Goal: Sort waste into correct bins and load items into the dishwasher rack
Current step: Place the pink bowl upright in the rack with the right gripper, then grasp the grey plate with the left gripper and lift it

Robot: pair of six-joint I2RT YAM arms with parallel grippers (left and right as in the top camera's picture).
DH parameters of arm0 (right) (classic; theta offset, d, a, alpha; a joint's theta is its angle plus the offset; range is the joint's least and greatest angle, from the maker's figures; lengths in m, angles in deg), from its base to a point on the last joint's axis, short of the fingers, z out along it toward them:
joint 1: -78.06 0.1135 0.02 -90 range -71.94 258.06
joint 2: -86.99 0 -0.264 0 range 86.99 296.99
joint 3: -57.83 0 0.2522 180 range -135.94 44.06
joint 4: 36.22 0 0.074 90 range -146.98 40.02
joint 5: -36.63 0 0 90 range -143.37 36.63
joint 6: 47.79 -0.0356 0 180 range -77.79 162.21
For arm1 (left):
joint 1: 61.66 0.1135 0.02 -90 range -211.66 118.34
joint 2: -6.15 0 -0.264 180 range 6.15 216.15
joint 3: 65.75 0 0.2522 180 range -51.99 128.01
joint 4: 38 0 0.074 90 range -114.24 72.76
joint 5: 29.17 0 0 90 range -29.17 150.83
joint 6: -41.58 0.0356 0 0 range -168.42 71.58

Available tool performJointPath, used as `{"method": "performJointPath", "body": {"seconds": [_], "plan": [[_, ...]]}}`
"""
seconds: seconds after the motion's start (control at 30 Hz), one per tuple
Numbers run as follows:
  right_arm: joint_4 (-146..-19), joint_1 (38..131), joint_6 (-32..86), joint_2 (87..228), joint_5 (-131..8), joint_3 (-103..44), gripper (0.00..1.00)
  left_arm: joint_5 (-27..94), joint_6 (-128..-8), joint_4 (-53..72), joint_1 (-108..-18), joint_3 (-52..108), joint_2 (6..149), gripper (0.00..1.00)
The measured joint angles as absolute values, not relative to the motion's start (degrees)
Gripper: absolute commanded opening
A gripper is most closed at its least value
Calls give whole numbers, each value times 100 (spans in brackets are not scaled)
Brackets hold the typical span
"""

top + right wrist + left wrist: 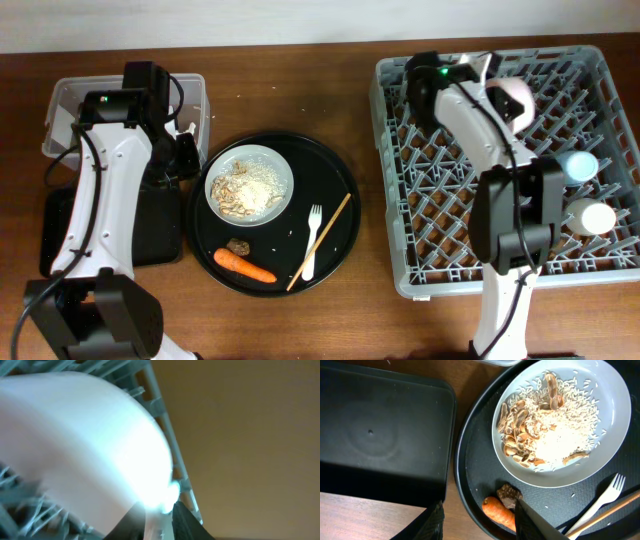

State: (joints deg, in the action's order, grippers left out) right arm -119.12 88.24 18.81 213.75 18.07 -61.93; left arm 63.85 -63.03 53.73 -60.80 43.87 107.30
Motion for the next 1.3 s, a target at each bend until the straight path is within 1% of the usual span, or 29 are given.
{"method": "performJointPath", "body": {"seconds": [0.03, 0.1, 0.17, 0.2, 0.23, 0.3, 0.33, 0.37, 0.4, 0.43, 0.5, 0.53, 0.6, 0.67, 0.73, 0.8, 0.9, 1.03, 1.2, 1.23, 1.27, 1.3], "plan": [[-12150, 9029, 1849, 21375, 1672, -6184, 99, 6385, -6303, 5376, -6080, 4387, 10730, 45], [-12653, 9329, 1741, 21375, 1466, -6184, 99, 6388, -6303, 5373, -6080, 4387, 10730, 45], [-13298, 9416, 1001, 21237, 1110, -6138, 99, 6381, -6303, 5371, -6080, 4387, 10730, 46], [-13335, 9372, 708, 20911, 900, -6130, 99, 6385, -6303, 5380, -6080, 4387, 10730, 49], [-13339, 9309, 570, 20531, 574, -6127, 99, 6385, -6303, 5380, -6080, 4387, 10730, 50], [-13337, 8793, 524, 19386, -542, -6119, 99, 6385, -6308, 5382, -6080, 4387, 10730, 52], [-13304, 8308, 841, 18828, -1375, -6132, 99, 6385, -6308, 5389, -6080, 4387, 10730, 52], [-13241, 7576, 1761, 18337, -2840, -6149, 99, 6383, -6310, 5411, -6080, 4387, 10730, 52], [-13383, 7239, 2760, 18295, -4400, -6158, 99, 6385, -6310, 5437, -6080, 4387, 10730, 52], [-13589, 7108, 3304, 18323, -5253, -6154, 99, 6364, -6308, 5446, -6080, 4387, 10730, 52], [-13919, 7053, 3838, 18326, -6079, -6152, 99, 6134, -6303, 5251, -6226, 4384, 10730, 59], [-14050, 7053, 3960, 18326, -6227, -6152, 99, 6071, -6303, 5124, -6373, 4380, 10730, 59], [-14126, 7053, 4087, 18326, -6321, -6152, 99, 5948, -6301, 4536, -7201, 4354, 10730, 62], [-14128, 7053, 4111, 18326, -6354, -6152, 99, 5920, -6327, 3811, -7947, 4085, 10740, 63], [-14124, 7053, 4122, 18326, -6361, -6149, 99, 5880, -6349, 3478, -8556, 3873, 11046, 63], [-14115, 7053, 4119, 18326, -6363, -6149, 99, 5887, -6373, 3166, -8757, 3860, 11608, 63], [-14109, 7053, 4119, 18326, -6361, -6149, 99, 5887, -6415, 3039, -8812, 3832, 12345, 63], [-14030, 7053, 4117, 18330, -6361, -5955, 99, 5885, -6500, 2812, -8812, 3832, 12391, 63], [-13993, 7053, 4119, 18332, -6361, -5861, 99, 5811, -6520, 2685, -8799, 3832, 12896, 63], [-13991, 7053, 4119, 18332, -6363, -5859, 99, 5804, -6520, 2692, -8801, 3832, 12896, 62], [-13991, 7053, 4119, 18332, -6363, -5856, 99, 5813, -6520, 2790, -8801, 3834, 12906, 49], [-13991, 7053, 4122, 18332, -6363, -5854, 99, 5848, -6520, 2886, -8801, 3834, 12917, 44]]}}
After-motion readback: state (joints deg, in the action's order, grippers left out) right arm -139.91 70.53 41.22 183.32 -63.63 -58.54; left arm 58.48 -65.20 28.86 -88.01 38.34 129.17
